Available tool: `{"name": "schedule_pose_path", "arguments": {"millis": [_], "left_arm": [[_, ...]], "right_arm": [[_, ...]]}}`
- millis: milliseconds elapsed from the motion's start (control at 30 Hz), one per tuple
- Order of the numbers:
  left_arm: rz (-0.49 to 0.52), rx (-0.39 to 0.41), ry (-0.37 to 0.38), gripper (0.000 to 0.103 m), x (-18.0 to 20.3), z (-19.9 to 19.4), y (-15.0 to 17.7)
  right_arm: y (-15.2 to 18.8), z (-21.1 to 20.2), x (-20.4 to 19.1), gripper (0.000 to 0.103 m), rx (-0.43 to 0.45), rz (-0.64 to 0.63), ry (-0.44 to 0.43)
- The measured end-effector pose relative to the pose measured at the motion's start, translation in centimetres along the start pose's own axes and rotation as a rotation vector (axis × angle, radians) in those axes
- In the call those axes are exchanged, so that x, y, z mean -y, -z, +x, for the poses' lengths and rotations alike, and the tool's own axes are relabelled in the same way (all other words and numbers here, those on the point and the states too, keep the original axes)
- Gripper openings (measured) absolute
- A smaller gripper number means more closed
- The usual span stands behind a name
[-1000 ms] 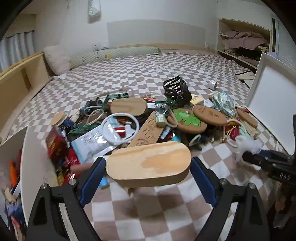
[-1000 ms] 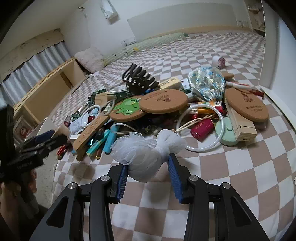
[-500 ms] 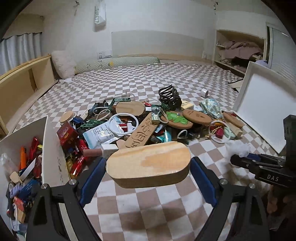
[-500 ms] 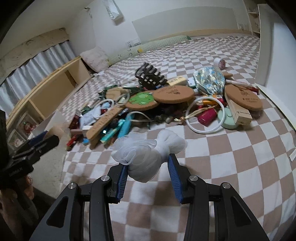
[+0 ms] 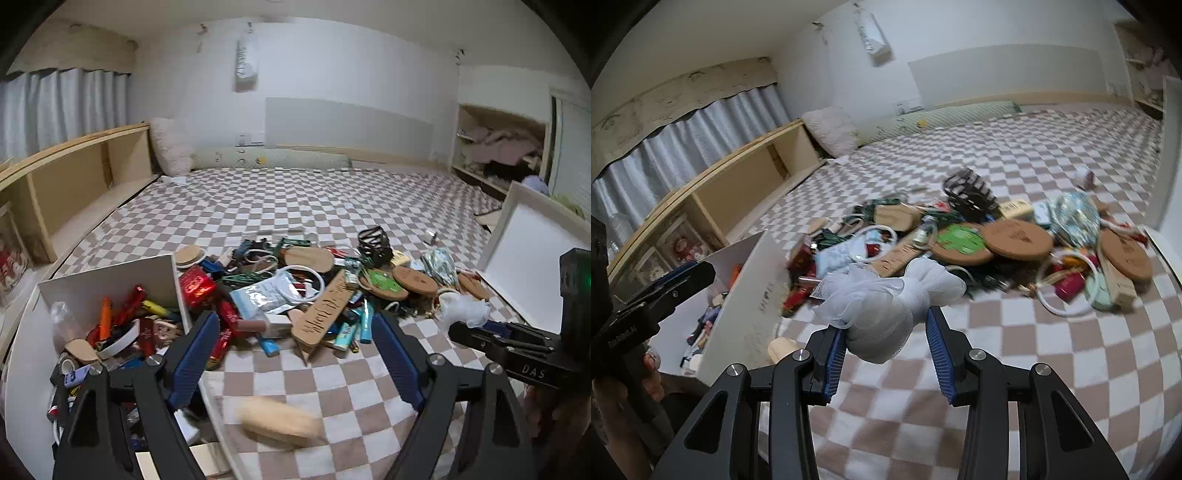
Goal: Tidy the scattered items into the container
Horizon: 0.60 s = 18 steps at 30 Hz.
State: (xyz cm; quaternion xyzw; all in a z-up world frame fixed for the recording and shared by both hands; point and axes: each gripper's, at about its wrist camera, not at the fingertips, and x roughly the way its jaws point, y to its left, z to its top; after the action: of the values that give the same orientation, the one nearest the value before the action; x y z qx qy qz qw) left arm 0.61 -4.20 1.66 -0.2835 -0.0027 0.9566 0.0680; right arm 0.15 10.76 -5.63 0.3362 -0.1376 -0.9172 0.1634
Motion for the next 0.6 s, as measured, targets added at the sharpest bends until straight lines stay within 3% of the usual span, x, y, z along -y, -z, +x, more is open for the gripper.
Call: {"name": "schedule_pose_path", "arguments": {"millis": [200, 267, 400, 600], "left_arm": [[-0.042, -0.039, 0.030, 0.082, -1.4, 0.3, 0.6], [-0.025, -0.067, 0.047, 0.087, -0.5, 0.8, 1.3], [0.036, -0.120, 0.055, 0.088, 2.6, 2.1, 2.9], [0.083, -0.204, -0.140, 0.088, 6.4, 4.1, 6.4]], "right_arm": [[-0.5, 0.3, -1.7, 0.043, 0.004, -0.024, -0.015], [-0.3, 0.6, -1.6, 0.043, -0.003, -0.022, -0.015], [0.2, 1.1, -1.0, 0.043, -0.017, 0.001, -0.013], [0.6, 0.9, 1.3, 0.043, -0.015, 0.055, 0.006]]}}
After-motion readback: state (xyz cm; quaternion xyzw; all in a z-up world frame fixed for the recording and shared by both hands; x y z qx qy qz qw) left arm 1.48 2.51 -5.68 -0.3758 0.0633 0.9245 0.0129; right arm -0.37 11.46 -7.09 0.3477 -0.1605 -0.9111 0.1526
